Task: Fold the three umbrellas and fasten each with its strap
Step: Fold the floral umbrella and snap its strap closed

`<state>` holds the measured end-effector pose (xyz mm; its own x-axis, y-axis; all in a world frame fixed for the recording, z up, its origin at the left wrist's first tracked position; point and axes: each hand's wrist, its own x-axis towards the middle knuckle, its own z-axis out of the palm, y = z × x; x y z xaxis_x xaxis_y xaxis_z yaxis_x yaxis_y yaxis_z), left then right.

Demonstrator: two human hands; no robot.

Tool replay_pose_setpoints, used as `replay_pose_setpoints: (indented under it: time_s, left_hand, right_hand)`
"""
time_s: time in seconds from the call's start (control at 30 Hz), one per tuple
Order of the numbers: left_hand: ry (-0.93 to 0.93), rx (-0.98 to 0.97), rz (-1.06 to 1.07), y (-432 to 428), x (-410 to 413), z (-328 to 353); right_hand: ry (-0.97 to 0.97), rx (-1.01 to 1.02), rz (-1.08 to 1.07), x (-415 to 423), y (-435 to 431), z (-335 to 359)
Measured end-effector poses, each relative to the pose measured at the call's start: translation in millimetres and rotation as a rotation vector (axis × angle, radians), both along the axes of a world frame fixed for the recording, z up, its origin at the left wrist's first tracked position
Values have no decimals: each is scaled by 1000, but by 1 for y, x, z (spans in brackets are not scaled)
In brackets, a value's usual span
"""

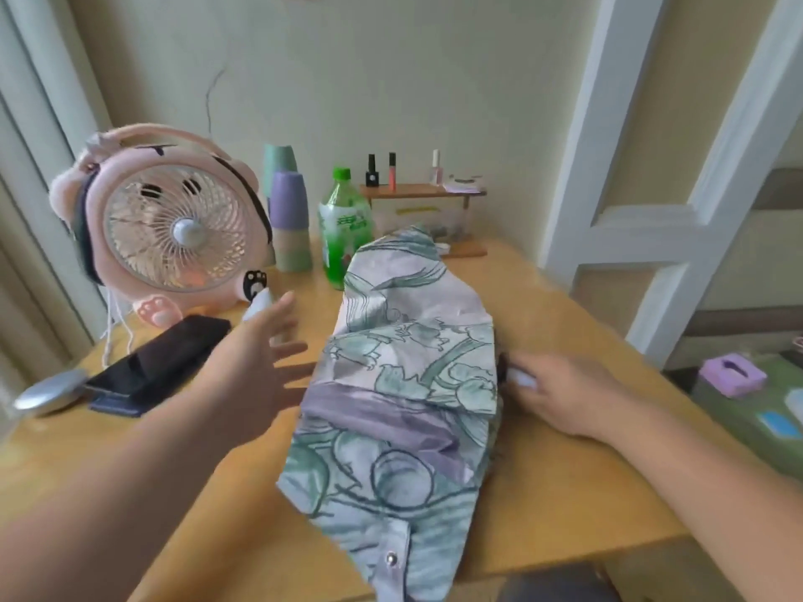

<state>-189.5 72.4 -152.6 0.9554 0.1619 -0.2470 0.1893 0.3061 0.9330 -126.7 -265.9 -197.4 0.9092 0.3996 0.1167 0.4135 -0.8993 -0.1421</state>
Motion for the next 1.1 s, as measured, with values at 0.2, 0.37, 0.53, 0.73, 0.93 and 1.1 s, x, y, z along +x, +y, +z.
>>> replay_pose_setpoints:
  time_s: [0.2,0.37,0.53,0.73,0.93,1.1]
  left_hand:
    - [-501,989,-155,18,-20,5]
    - [-1037,1414,-624,3,-18,9]
    - [-913,1671,-768,-9,21,-26]
    - [-870,1640,-804,-7,30,-50]
    - [-967,1306,-805,-2,13,-44]
    - [-827,1025,-908,15,2,-31]
  right_hand:
    - [-22,104,36,25,15,3]
    - [-58,159,47,26,15,-10]
    - [-103,224,-156,12,17,-10]
    - [-366,593,241,-79,37,17]
    - [-130,61,604,-137,73,7]
    - [15,91,590,-136,81,-11]
